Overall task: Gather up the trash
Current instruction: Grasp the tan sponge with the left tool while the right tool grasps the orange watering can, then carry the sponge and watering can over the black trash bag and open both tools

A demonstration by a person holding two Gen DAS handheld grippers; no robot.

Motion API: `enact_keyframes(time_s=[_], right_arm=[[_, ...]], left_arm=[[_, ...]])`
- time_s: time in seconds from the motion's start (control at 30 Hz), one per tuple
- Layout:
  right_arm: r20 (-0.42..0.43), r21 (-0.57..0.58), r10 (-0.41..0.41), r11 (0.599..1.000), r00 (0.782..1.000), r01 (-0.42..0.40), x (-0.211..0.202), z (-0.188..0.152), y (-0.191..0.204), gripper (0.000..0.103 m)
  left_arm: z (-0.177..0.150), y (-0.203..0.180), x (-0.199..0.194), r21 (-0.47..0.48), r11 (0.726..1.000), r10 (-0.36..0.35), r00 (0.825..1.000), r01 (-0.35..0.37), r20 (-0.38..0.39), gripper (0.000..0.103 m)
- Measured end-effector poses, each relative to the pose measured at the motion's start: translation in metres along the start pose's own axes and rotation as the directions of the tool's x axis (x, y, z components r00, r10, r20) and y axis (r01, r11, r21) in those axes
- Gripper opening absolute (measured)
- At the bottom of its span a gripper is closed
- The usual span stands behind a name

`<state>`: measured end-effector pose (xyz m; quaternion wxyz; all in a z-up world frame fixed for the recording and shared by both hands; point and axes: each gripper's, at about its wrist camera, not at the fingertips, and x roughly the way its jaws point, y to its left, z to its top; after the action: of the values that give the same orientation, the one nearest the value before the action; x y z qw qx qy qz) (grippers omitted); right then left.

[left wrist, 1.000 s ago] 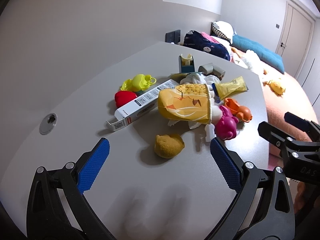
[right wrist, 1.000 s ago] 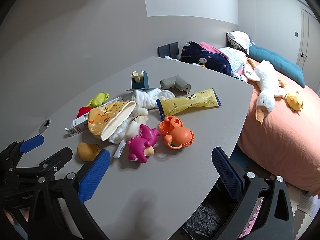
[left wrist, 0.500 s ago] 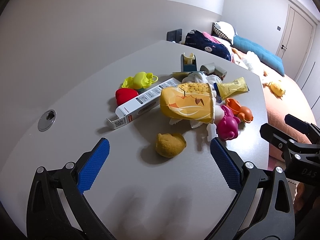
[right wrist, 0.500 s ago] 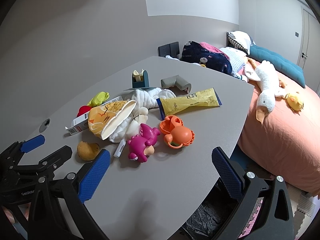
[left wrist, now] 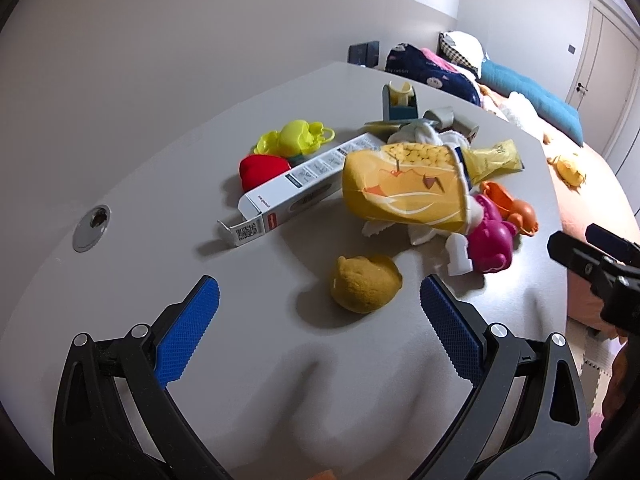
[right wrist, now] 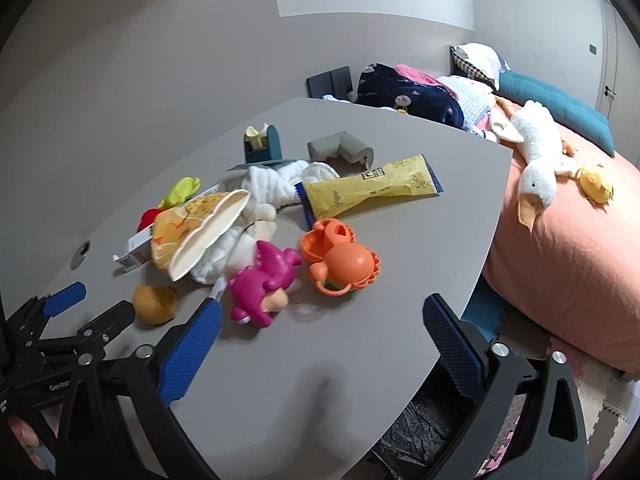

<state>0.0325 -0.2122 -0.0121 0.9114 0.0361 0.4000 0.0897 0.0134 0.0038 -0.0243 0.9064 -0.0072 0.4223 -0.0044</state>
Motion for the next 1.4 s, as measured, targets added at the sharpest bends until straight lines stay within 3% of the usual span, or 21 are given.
enact_keyframes(time_s=[0.3, 0.57, 0.77, 0.87, 0.93, 1.4], right_arm=[[-0.03, -0.02, -0.023, 1.0, 0.999, 0.023, 0.029, 0.013, -0.01, 0.091], [-0.077, -0.038, -0.025, 0.999, 0.997, 0.023, 0.062, 0.024, -0.014, 0.077], [-0.104, -0.045, -0.027, 0.999, 0.994, 0.022, 0.08, 0.025, -0.016, 0.07], [-0.097, -0.067, -0.054, 0.997, 0.994, 0.048, 0.082, 0.025, -0.012, 0.055], [-0.092, -0.066, -0.058, 0.996, 0.994, 0.052, 0.082, 0.024, -0.012, 0.055], [-0.06, -0.029, -0.02, 0.999, 0.998, 0.018, 0.034, 0.012, -0.022, 0.055]], left_arm=[[0.006, -0.013, 0.025, 0.05, 0.998, -0.023, 0.999, 0.025, -0.038, 0.09], [0.01, -0.012, 0.045, 0.057, 0.998, -0.026, 0.997, 0.03, -0.074, 0.08], [0.01, -0.011, 0.051, 0.064, 0.998, -0.017, 0.997, 0.022, -0.075, 0.06], [0.01, -0.01, 0.05, 0.058, 0.998, -0.007, 0.998, 0.01, -0.061, 0.046], [0.01, -0.008, 0.049, 0.051, 0.999, -0.003, 0.998, 0.006, -0.057, 0.031], [0.006, -0.009, 0.012, 0.021, 0.999, -0.03, 1.0, 0.03, -0.005, 0.03]])
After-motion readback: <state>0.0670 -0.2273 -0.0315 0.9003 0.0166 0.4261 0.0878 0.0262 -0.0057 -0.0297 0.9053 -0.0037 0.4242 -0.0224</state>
